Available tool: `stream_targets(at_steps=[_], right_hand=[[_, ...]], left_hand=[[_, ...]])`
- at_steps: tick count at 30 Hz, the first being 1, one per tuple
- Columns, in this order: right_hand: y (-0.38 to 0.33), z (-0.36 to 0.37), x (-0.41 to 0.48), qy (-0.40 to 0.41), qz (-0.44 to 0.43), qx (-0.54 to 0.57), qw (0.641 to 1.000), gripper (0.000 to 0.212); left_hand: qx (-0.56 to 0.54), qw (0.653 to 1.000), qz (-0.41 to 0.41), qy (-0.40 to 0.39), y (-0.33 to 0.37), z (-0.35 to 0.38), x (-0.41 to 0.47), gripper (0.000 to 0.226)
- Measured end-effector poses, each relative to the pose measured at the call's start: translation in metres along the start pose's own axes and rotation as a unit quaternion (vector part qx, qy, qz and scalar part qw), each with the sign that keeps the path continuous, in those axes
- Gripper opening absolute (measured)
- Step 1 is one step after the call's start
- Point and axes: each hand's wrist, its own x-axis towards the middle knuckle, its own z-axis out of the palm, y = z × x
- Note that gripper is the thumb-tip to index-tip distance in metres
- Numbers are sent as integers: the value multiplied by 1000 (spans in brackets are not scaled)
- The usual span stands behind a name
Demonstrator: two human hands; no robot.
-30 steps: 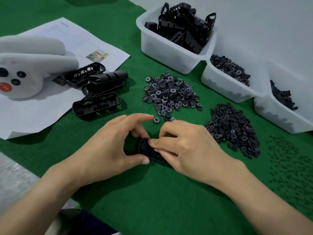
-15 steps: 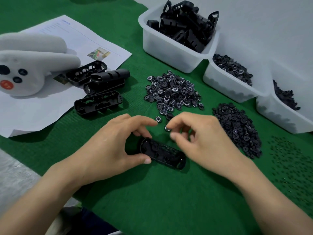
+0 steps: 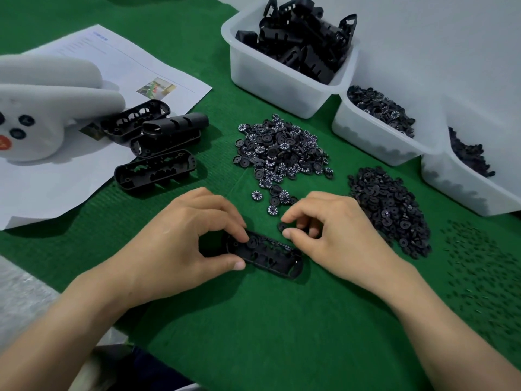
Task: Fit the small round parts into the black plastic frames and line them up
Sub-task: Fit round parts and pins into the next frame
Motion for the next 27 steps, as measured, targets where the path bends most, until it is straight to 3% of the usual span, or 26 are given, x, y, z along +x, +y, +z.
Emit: stream_targets(at_steps=[4, 12, 27], right_hand=[[-6, -5, -6, -11, -76, 39, 996, 7], [-15, 0, -11, -7, -185, -90, 979, 11], [-13, 3, -11, -4, -183, -108, 977, 7]], left_hand=[[6, 1000, -1, -3, 2, -1, 0, 24], [15, 1000, 10, -12, 3, -2, 1, 24], [14, 1000, 14, -9, 3, -1, 0, 23]])
